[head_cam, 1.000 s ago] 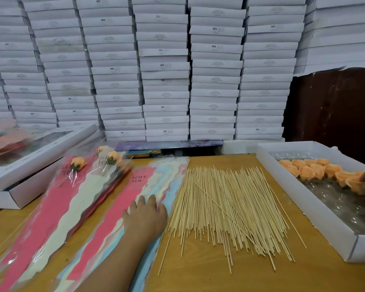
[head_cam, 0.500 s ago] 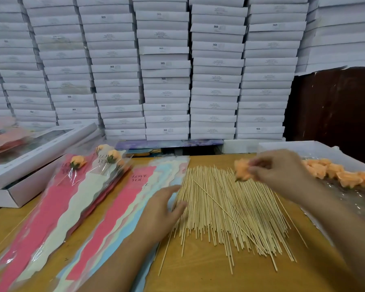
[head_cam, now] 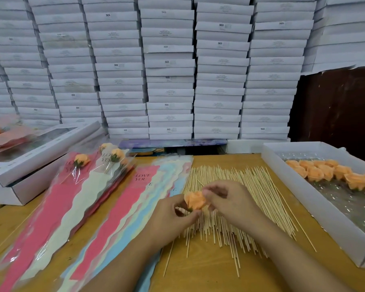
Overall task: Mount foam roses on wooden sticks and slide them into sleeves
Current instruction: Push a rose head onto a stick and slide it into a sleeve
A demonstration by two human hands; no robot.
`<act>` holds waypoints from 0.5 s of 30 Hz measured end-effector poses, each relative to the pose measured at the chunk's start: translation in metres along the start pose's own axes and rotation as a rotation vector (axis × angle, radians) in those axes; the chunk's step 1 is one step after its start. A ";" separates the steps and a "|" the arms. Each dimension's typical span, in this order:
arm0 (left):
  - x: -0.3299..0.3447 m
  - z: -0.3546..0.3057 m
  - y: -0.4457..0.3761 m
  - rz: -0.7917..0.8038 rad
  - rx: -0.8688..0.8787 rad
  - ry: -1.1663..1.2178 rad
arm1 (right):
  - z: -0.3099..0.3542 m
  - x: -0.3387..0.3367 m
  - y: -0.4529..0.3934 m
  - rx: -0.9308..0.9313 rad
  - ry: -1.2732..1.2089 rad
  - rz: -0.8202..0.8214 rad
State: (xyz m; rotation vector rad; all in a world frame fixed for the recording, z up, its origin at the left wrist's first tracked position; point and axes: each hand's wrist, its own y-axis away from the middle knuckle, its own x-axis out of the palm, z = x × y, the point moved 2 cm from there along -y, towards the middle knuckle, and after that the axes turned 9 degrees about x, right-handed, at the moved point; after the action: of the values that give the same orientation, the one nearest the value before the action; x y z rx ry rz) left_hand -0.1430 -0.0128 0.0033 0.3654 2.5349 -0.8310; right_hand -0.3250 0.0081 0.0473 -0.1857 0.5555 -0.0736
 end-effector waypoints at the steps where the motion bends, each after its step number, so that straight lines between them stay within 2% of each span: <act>1: -0.002 0.000 -0.001 -0.038 -0.020 0.022 | -0.004 -0.005 -0.002 0.009 -0.020 -0.067; 3: -0.005 0.003 -0.002 -0.122 -0.077 0.066 | -0.016 -0.017 -0.003 0.038 0.092 -0.207; 4: -0.007 0.004 -0.003 -0.164 -0.102 0.099 | -0.024 -0.021 -0.003 0.069 0.212 -0.221; 7: -0.011 0.004 -0.005 -0.281 -0.173 0.227 | -0.044 -0.019 0.001 0.199 0.511 -0.113; 11: -0.013 0.004 -0.006 -0.293 -0.327 0.435 | -0.053 -0.016 0.002 0.241 0.568 -0.063; 15: -0.017 0.004 -0.006 -0.302 -0.407 0.673 | -0.060 -0.015 -0.002 0.255 0.565 -0.049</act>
State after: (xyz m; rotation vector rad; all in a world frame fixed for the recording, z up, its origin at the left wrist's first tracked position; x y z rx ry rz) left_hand -0.1292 -0.0218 0.0114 0.1374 3.3567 -0.2810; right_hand -0.3699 -0.0018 0.0057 0.0767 1.0962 -0.2481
